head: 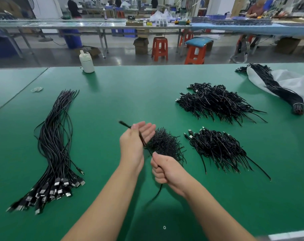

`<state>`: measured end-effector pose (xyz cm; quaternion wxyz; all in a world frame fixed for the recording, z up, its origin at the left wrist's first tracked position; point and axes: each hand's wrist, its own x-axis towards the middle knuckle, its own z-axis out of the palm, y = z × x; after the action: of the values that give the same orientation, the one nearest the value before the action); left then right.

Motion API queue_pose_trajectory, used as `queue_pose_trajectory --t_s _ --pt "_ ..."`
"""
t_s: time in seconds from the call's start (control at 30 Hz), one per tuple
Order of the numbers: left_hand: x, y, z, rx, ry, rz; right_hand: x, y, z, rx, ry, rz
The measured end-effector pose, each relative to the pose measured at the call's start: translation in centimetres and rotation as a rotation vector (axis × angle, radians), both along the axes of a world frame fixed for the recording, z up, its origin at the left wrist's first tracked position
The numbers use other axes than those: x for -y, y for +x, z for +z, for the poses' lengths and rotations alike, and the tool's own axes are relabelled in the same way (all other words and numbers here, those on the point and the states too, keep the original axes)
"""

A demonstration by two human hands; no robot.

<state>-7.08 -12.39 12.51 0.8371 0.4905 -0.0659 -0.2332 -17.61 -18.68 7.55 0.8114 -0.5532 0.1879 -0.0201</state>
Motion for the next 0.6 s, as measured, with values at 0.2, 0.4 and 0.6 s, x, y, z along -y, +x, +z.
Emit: queue_pose_trajectory --t_s 0.2,0.4,0.6 --pt "-1.6 1.2 2.0 0.059 -0.089 -0.442 0.6 -0.2 0.4 0.075 0.261 -0.124" --pt "-3.6 2.1 2.2 0.669 0.685 -1.011 2.8 -0.2 1.8 0.066 0.284 -0.186" --pt "-2.0 1.2 1.0 0.81 0.908 -0.602 3.1 -0.2 3.6 0.172 0.142 -0.156"
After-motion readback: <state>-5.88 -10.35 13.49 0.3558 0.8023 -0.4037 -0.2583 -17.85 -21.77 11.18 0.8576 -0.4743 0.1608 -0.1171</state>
